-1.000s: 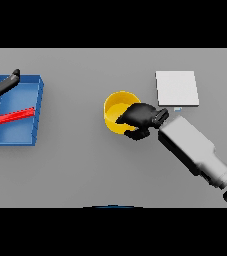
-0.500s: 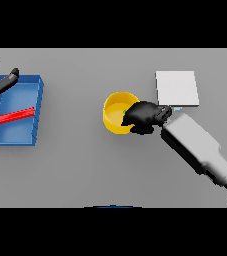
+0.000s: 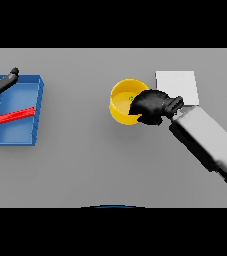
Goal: Pick up the red beaker and tilt it to pour out 1 green nut into yellow bowl. Pick up the yellow bowl and place it on the metallic measuring scale.
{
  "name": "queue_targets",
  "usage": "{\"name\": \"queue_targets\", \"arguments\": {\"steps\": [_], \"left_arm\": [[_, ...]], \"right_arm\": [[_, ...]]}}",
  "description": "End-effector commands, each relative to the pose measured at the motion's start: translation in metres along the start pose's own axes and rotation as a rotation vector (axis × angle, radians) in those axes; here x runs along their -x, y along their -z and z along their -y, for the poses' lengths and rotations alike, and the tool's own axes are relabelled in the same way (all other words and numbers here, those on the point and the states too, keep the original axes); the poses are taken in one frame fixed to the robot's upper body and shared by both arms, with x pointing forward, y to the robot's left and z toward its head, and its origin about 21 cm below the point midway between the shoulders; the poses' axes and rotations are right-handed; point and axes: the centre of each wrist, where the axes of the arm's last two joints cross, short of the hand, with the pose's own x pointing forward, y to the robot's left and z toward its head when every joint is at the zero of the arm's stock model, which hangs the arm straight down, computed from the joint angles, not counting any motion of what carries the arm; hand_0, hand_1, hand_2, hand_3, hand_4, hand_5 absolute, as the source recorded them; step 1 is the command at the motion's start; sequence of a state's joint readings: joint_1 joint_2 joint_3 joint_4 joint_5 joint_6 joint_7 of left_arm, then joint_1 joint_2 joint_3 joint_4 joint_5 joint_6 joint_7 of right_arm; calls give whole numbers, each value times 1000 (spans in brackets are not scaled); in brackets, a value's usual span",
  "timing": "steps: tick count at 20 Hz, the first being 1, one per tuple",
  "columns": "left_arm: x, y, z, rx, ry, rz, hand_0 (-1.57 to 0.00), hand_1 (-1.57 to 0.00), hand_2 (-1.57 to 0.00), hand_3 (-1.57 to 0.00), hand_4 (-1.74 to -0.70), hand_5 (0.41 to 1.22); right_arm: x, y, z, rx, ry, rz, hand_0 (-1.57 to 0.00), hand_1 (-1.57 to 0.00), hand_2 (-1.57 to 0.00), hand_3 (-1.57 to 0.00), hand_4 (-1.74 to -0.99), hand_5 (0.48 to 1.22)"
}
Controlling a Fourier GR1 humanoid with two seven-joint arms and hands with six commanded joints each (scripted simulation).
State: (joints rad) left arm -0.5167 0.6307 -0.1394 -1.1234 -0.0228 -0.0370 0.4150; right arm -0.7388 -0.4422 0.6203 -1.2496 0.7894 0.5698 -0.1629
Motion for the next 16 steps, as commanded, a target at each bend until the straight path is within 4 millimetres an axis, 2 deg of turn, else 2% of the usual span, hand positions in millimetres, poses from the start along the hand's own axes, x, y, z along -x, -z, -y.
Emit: {"name": "queue_targets", "arguments": {"steps": [1, 4, 6, 8, 12, 16], "left_arm": [[1, 0, -3, 1, -8, 8, 1, 1, 1, 1, -788, 702], [-3, 0, -3, 10, -15, 15, 1, 1, 1, 1, -799, 704], [-5, 0, -3, 4, -25, 9, 1, 1, 1, 1, -806, 703], [-3, -2, -4, 12, -33, -3, 1, 1, 1, 1, -820, 717], [-7, -4, 0, 9, -44, -11, 1, 1, 1, 1, -837, 737], [-4, -8, -1, 6, -45, -25, 1, 1, 1, 1, -851, 754]], "right_arm": [[-1, -4, 0, 4, -5, -16, -1563, -1562, -1447, -1199, -1738, 1219], [-7, -12, 2, 23, -1, -27, -1567, -1567, -1507, -1179, -1739, 1219], [1, -22, 12, 44, 2, -77, -1530, -1568, -1518, -1177, -1740, 1220], [14, -29, 16, 73, -3, -122, -1545, -1569, -1487, -1183, -1740, 1220], [44, -41, 22, 147, 13, -197, -1560, -1570, -1533, -1156, -1741, 1221], [74, -48, 17, 176, 31, -282, -1567, -1571, -1553, -1155, -1741, 1221]]}}
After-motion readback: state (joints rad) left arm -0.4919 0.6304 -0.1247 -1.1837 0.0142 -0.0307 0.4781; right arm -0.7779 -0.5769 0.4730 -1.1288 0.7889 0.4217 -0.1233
